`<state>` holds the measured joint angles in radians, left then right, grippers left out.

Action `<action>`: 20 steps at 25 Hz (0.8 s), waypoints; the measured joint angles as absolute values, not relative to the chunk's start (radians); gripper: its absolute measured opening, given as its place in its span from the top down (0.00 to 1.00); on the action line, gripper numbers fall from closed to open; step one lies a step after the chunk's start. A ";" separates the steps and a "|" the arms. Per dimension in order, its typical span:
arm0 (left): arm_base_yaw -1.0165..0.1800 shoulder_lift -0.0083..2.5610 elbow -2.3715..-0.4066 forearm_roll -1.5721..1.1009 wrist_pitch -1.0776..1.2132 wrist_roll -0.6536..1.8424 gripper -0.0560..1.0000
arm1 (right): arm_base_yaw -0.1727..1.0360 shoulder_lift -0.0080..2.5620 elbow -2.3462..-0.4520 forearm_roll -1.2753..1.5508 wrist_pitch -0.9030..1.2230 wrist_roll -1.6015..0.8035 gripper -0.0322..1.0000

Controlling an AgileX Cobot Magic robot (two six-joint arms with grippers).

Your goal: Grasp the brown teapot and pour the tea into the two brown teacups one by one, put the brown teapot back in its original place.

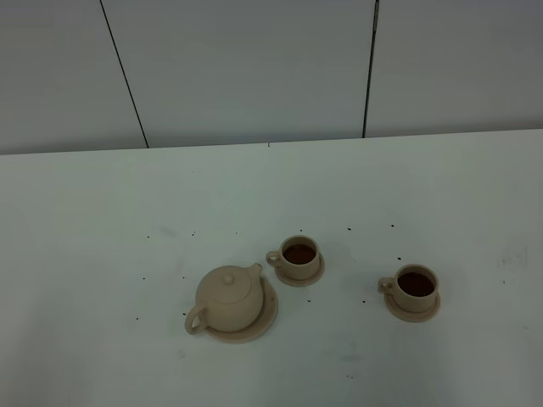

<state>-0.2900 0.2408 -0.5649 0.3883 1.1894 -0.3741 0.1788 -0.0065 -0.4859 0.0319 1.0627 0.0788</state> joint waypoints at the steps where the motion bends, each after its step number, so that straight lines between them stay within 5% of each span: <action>1: -0.257 0.241 -0.564 0.388 1.189 -0.374 0.55 | 0.179 -0.006 -0.486 0.032 1.063 0.079 0.74; 8: -0.048 0.241 -0.563 0.299 1.189 -0.252 0.55 | 0.179 -0.006 -0.486 0.032 1.063 0.079 0.74; 20: -0.032 0.241 -0.532 0.136 1.098 -0.115 0.55 | 0.179 -0.006 -0.486 0.032 1.063 0.080 0.74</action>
